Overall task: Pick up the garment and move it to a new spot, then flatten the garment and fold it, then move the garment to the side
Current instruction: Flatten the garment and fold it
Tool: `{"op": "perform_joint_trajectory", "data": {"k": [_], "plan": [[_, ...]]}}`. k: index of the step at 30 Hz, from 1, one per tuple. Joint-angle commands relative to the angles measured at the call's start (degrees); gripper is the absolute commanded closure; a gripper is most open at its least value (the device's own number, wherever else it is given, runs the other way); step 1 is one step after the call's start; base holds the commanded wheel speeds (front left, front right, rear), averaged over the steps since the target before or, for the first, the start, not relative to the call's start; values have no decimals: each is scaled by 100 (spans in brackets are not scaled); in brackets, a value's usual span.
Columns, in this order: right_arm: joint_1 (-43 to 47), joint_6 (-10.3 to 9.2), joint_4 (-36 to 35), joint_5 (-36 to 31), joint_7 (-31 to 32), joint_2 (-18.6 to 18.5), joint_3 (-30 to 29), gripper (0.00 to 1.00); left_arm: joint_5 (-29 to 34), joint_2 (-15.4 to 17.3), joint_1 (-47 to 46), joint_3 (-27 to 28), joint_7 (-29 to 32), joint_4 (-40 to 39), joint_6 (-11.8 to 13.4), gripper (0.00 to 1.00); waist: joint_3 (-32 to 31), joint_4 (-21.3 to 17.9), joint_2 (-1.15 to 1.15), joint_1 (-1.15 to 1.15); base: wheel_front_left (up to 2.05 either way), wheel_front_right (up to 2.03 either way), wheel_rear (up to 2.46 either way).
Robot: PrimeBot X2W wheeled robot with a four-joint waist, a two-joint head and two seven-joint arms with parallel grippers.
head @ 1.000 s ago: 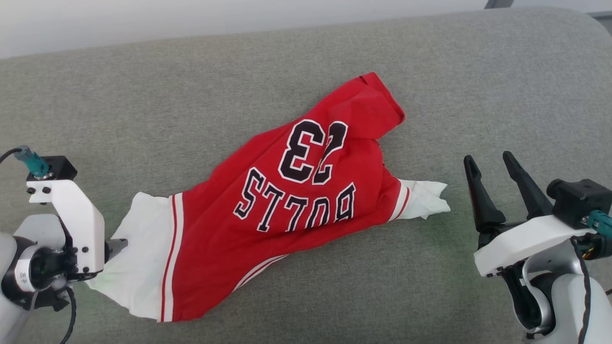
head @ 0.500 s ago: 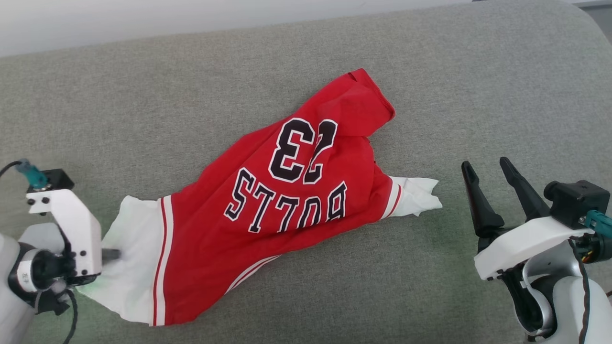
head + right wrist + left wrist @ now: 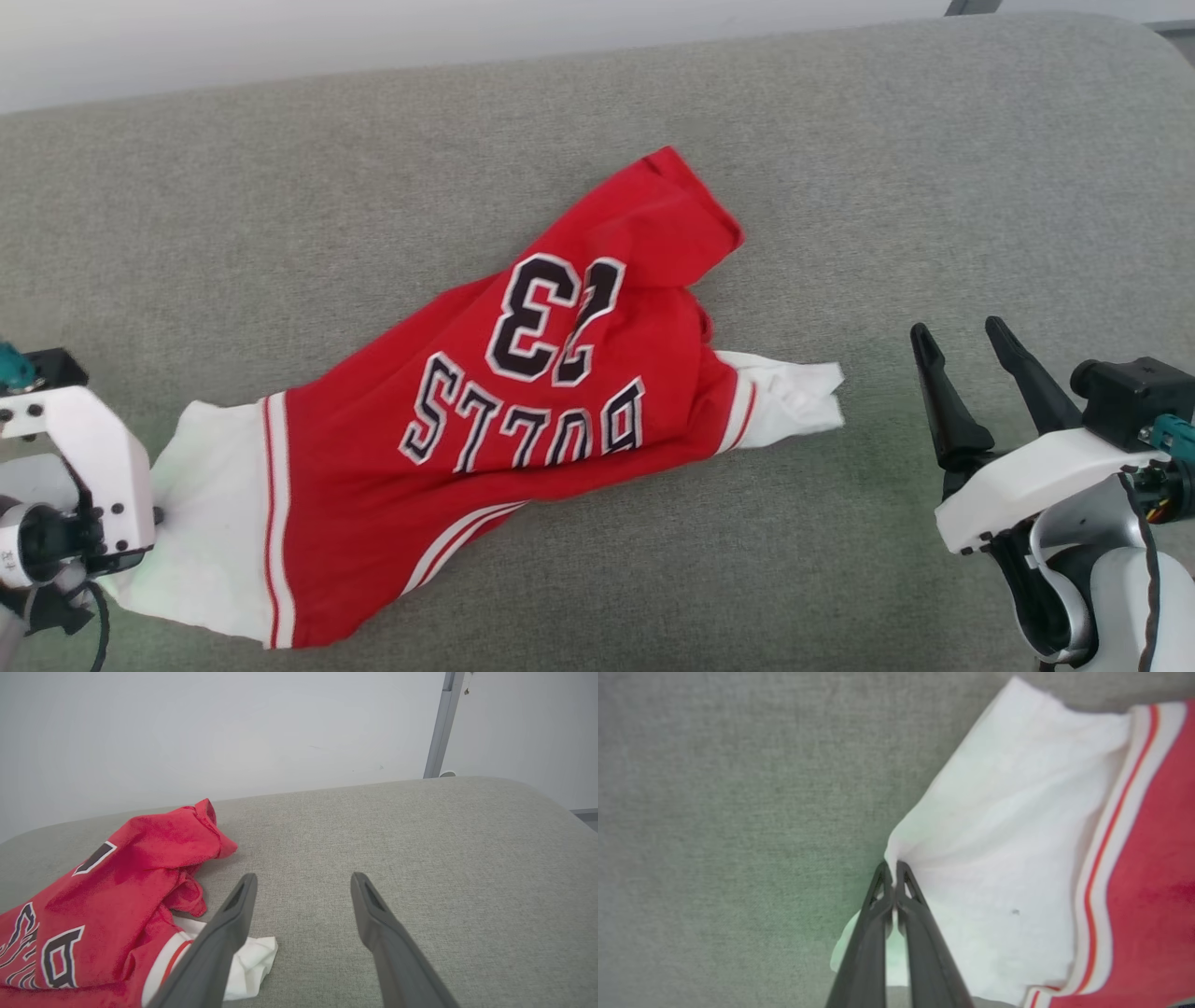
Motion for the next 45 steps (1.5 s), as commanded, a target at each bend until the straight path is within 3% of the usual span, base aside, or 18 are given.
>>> {"op": "perform_joint_trajectory", "data": {"k": [1, 5, 6, 7, 8, 16, 23, 33, 45], "plan": [[13, 0, -30, -30, 16, 9, -1, 0, 25, 20, 152, -11, 23, 46, 64, 100, 4, 9, 0, 0, 0, 0, 0], [-28, 0, -5, -9, 18, 12, 15, 0, -30, 67, 237, 38, -10, -72, 115, 100, 15, 35, 0, 0, 0, 0, 0], [-37, 0, 4, -1, 17, 13, 24, 0, -6, 79, 229, 34, -36, -120, 90, 64, 14, 38, 0, 0, 0, 0, 0], [-47, 0, 9, 7, 16, 16, 34, 0, 24, 101, 199, 31, -77, -182, 62, 9, 12, 37, 0, 0, 0, 0, 0], [-58, 0, 13, 14, 16, 19, 42, 0, 30, 120, 166, 55, -97, -223, 86, 0, 11, 33, 0, 0, 0, 0, 0], [-82, 0, 30, 52, -69, 40, 82, 0, 284, 324, -319, -14, 97, -970, 175, 0, -31, -40, 0, 0, 0, 0, 0], [-115, 0, 71, 44, -243, 91, 184, 0, 517, 244, -859, -231, 395, -1685, 29, 0, -53, -212, 0, 0, 0, 0, 0], [-264, 0, 263, 51, -463, 174, 407, 0, 584, -365, -1606, -678, 752, -1962, -326, 0, 13, -701, 0, 0, 0, 0, 0], [-357, 0, 497, 131, -651, 253, 569, 0, 366, -1037, -1980, -913, 1024, -1715, -370, 0, 151, -1206, 0, 0, 0, 0, 0]]}}
